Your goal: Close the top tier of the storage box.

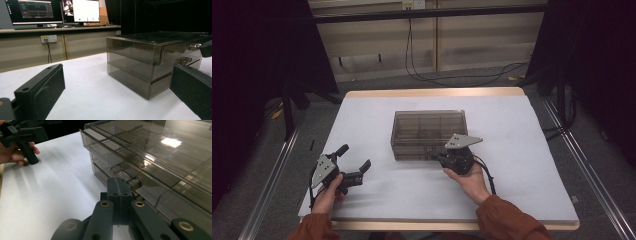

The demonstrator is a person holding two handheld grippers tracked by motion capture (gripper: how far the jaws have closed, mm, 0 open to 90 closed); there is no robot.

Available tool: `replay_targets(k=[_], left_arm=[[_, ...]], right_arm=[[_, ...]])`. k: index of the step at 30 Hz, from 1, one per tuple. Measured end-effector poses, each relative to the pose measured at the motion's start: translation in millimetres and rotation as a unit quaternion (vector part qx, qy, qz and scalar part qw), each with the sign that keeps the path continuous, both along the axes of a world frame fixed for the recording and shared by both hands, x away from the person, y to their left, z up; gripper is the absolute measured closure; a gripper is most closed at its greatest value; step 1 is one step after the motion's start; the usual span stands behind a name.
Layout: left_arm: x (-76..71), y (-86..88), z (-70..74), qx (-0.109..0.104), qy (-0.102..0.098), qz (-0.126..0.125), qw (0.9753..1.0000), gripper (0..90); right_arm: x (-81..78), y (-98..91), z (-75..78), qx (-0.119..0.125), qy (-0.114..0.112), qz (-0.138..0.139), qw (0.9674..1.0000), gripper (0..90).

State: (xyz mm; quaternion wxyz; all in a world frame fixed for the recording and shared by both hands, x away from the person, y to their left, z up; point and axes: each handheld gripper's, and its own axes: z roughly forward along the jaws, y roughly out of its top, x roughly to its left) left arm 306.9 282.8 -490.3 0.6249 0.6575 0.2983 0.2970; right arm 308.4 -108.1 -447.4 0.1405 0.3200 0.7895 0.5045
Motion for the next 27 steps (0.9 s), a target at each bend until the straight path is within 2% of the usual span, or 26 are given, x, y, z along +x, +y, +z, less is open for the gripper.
replay_targets(k=[27], left_arm=[[0.1,0.0,0.0,0.000,0.000,0.000,1.0000,0.0]], right_arm=[[6.9,-0.4,-0.2,0.000,-0.002,-0.005,1.0000,90.0]])
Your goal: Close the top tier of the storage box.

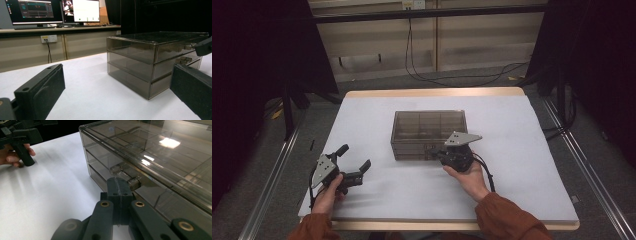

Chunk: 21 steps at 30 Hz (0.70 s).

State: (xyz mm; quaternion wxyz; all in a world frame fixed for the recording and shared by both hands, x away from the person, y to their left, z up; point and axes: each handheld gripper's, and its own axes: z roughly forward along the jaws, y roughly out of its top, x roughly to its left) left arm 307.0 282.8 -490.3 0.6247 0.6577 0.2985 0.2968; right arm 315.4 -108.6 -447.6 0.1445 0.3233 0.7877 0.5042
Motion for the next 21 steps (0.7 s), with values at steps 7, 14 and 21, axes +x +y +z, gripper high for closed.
replay_targets(k=[7,14,21], left_arm=[[0.0,0.0,0.0,0.000,0.000,0.000,1.0000,0.0],[-0.1,0.0,0.0,0.000,0.000,0.000,1.0000,0.0],[-0.1,0.0,0.0,0.000,0.000,0.000,1.0000,0.0]], right_arm=[[1.7,-1.2,-0.5,0.001,-0.001,-0.003,1.0000,90.0],[2.6,-1.6,-1.3,0.002,-0.001,-0.002,1.0000,90.0],[2.6,-1.3,-1.6,-0.001,-0.003,-0.004,1.0000,90.0]])
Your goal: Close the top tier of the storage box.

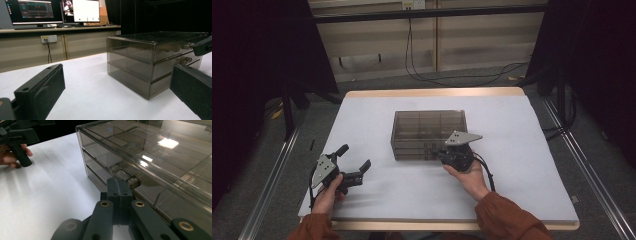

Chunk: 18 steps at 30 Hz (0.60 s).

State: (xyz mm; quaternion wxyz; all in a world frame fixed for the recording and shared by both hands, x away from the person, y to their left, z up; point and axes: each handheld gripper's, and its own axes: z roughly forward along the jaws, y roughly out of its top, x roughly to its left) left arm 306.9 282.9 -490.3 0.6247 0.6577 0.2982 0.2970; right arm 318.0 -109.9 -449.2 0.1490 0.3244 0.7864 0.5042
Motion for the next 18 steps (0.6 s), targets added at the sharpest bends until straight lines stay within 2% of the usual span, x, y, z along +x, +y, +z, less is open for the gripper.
replay_targets(k=[5,10,13,18], left_arm=[[0.0,0.0,0.0,0.000,0.000,0.000,1.0000,0.0],[-0.1,0.0,0.0,0.000,0.000,0.000,1.0000,0.0],[-0.1,0.1,0.0,0.000,0.000,0.000,1.0000,0.0],[-0.1,-0.9,-0.1,-0.005,-0.001,0.002,1.0000,0.0]], right_arm=[[-1.2,-0.5,-0.3,-0.001,0.014,0.007,0.9999,90.0],[-5.7,-4.3,1.2,0.011,0.024,0.021,0.9994,89.6],[-9.4,-10.8,1.3,0.028,0.032,0.024,0.9988,79.8],[-12.9,-21.6,1.4,0.031,0.042,0.012,0.9986,68.4]])
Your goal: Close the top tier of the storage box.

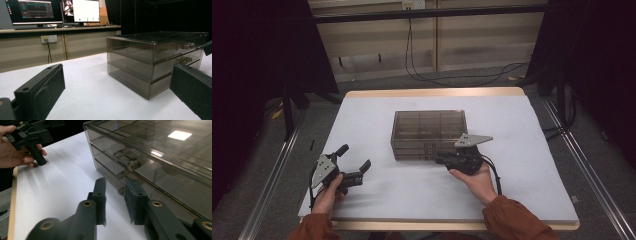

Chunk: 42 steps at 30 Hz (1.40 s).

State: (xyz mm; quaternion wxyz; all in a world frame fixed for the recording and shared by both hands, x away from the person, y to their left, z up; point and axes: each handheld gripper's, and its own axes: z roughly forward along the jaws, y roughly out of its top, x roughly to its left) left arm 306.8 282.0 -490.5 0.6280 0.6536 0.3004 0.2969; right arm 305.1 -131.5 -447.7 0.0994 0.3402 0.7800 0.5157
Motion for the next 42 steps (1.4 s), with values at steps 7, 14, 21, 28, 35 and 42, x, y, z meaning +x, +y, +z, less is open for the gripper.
replay_targets(k=[7,14,21,28,35,42], left_arm=[[0.0,0.8,0.1,0.005,0.001,-0.001,1.0000,0.0],[-0.1,0.2,0.0,0.000,0.000,0.000,1.0000,0.0],[0.0,0.8,0.1,0.005,0.001,-0.001,1.0000,0.0],[-0.1,0.0,0.0,0.000,0.000,0.000,1.0000,0.0],[0.0,0.9,0.1,0.005,0.001,-0.002,1.0000,0.0],[0.0,0.9,0.1,0.005,0.000,-0.001,1.0000,0.0]], right_arm=[[-7.8,-6.4,4.9,0.006,-0.006,-0.007,0.9999,50.5],[-15.9,-17.0,7.8,0.006,-0.002,-0.012,0.9999,35.9],[-24.3,-41.5,9.3,0.012,-0.001,-0.038,0.9992,26.6],[-33.6,-62.6,7.8,0.010,0.002,-0.058,0.9982,20.9],[-40.8,-86.2,4.9,0.009,0.007,-0.088,0.9961,15.6],[-47.0,-110.9,2.8,-0.017,0.000,-0.121,0.9925,11.3]])
